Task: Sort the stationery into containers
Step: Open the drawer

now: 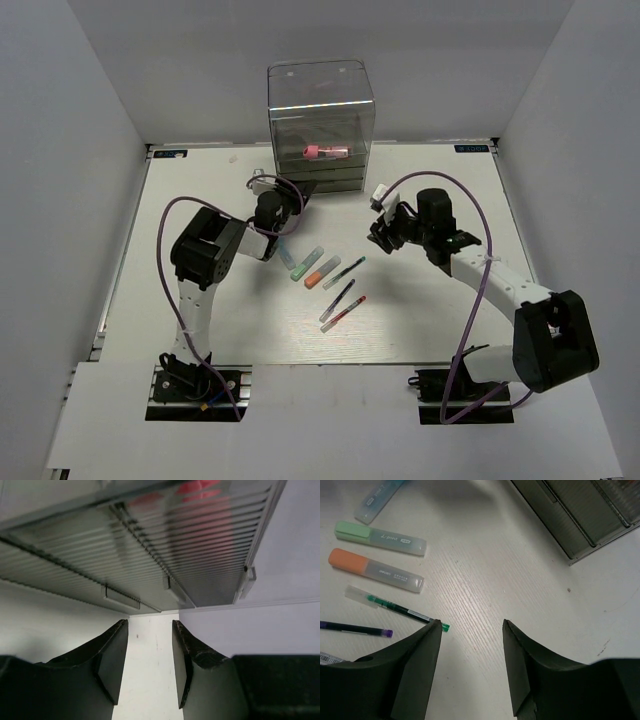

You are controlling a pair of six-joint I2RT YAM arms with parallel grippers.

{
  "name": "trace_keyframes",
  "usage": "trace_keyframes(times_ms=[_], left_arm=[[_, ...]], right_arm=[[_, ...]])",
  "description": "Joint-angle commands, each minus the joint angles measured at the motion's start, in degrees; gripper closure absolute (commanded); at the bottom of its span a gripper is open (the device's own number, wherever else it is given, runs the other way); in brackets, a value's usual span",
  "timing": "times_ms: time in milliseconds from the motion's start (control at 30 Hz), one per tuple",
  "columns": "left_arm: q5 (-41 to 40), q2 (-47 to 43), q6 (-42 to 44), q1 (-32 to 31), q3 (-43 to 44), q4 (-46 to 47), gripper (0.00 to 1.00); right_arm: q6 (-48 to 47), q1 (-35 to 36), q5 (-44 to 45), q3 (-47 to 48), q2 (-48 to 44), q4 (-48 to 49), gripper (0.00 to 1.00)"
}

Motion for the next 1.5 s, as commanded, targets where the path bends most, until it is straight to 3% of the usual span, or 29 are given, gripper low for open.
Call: trace_keyframes(times_ms=[0, 367, 867, 1000, 1167, 1400, 1467], left_arm=[[-1.6, 0.1, -0.1, -0.3, 3.5, 2.7, 0.50], [-3.3, 2.7, -0.1, -0.3, 8.1, 2.0, 0.50], [-7.6, 5.5, -0.1, -0.3, 11.2, 0.2, 0.63], [-8.2, 6.0, -0.1, -0.3, 12.3, 0.2, 0.72], [-8.2, 6.6, -1.2, -0.3, 11.5, 2.7, 1.00], [-7.0, 4.5, -1.2, -0.3, 3.8, 8.3, 1.00], [-5.5, 2.4, -1.2, -0.8, -0.4, 10.8, 1.00]], right_arm=[[1.6, -0.6, -1.1, -0.9, -1.7, 2.9, 0.42], [0.5, -0.7, -0.2, -3.2, -2.6, 3.6, 0.42], [0.0, -0.9, 0.3, -5.3, -3.4, 3.9, 0.44], [0.0, -0.9, 0.1, -6.0, -3.5, 3.9, 0.44], [0.1, -1.0, 0.0, -6.5, -3.7, 3.8, 0.44], [-0.5, -0.9, -0.7, -6.8, -3.8, 3.0, 0.42], [-1.2, -0.7, -2.1, -6.8, -3.7, 2.0, 0.33]])
